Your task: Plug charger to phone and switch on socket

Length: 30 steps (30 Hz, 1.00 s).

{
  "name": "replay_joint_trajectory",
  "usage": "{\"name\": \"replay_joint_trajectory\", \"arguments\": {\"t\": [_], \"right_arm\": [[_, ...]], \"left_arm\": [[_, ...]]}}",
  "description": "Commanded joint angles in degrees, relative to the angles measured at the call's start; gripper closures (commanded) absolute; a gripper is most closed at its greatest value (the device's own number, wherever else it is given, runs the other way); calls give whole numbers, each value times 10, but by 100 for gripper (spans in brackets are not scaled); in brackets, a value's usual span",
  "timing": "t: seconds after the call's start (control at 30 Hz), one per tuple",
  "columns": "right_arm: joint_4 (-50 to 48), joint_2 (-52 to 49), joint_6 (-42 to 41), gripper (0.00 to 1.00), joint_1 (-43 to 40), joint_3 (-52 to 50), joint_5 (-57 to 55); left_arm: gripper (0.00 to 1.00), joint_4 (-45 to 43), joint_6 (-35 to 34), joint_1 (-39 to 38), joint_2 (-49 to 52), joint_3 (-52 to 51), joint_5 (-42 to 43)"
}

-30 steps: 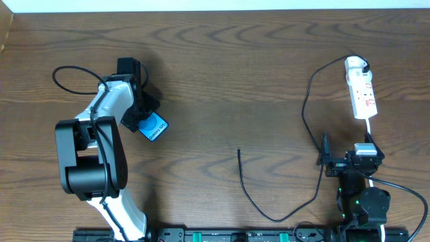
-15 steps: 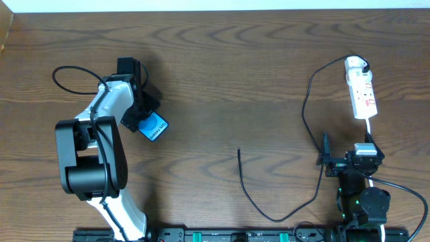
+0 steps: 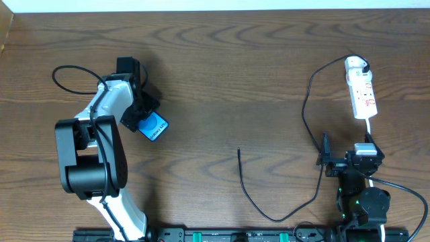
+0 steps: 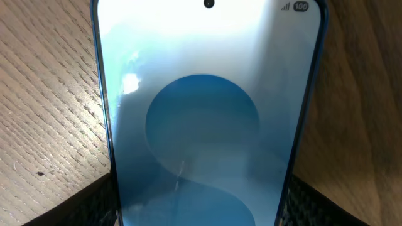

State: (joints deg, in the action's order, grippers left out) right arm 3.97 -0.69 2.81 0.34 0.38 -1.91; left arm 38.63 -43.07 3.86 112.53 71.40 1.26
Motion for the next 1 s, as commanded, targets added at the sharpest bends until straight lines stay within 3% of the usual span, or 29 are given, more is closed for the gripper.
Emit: {"name": "replay_joint_trajectory", "arguments": {"t": [0.0,0.43,0.97], "right_arm": [[2,3,7,1,0,-1,1],[2,3,7,1,0,-1,1],[2,3,7,1,0,-1,1]], "left_arm": [[93,-2,-2,-3,28,-10,58],[93,21,-1,-3,-40,-10,57],[93,40,-1,-3,-42,-10,52]]}}
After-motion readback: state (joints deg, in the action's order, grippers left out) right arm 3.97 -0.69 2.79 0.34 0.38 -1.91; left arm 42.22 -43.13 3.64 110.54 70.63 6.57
